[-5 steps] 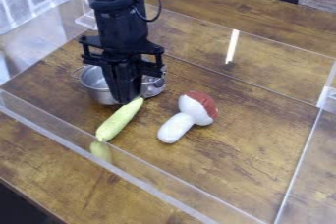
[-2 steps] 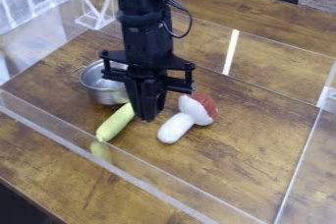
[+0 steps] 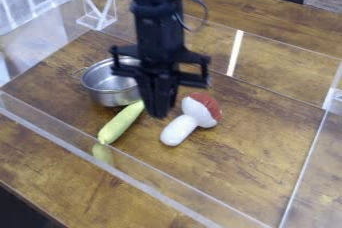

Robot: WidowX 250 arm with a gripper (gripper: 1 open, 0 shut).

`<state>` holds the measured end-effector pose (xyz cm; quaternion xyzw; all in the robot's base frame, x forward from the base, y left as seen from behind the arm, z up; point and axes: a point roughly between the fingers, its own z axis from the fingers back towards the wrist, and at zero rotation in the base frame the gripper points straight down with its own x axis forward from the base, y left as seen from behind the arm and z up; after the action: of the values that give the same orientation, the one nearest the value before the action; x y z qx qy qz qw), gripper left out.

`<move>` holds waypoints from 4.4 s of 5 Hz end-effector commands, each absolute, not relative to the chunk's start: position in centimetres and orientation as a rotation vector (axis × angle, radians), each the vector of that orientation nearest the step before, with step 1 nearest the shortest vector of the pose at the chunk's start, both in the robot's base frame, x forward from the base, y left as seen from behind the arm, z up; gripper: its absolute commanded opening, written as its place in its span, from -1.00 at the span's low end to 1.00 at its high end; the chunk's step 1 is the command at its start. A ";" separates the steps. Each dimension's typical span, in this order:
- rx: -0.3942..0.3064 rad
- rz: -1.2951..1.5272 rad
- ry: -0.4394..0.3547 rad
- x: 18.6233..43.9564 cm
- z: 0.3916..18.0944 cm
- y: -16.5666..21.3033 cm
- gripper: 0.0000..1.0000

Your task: Move the green spoon to the right

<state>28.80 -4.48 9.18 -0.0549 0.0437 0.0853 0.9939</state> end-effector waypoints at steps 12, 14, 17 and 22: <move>-0.075 -0.183 0.017 32.5 6.6 -10.5 1.00; -0.059 -0.173 -0.001 31.9 7.0 -9.8 1.00; -0.029 -0.214 -0.036 31.8 6.8 -6.8 1.00; -0.023 -0.154 -0.106 35.7 9.2 -7.5 -1.00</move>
<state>35.07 -7.11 7.35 -0.0105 -0.0243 -0.0729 0.9970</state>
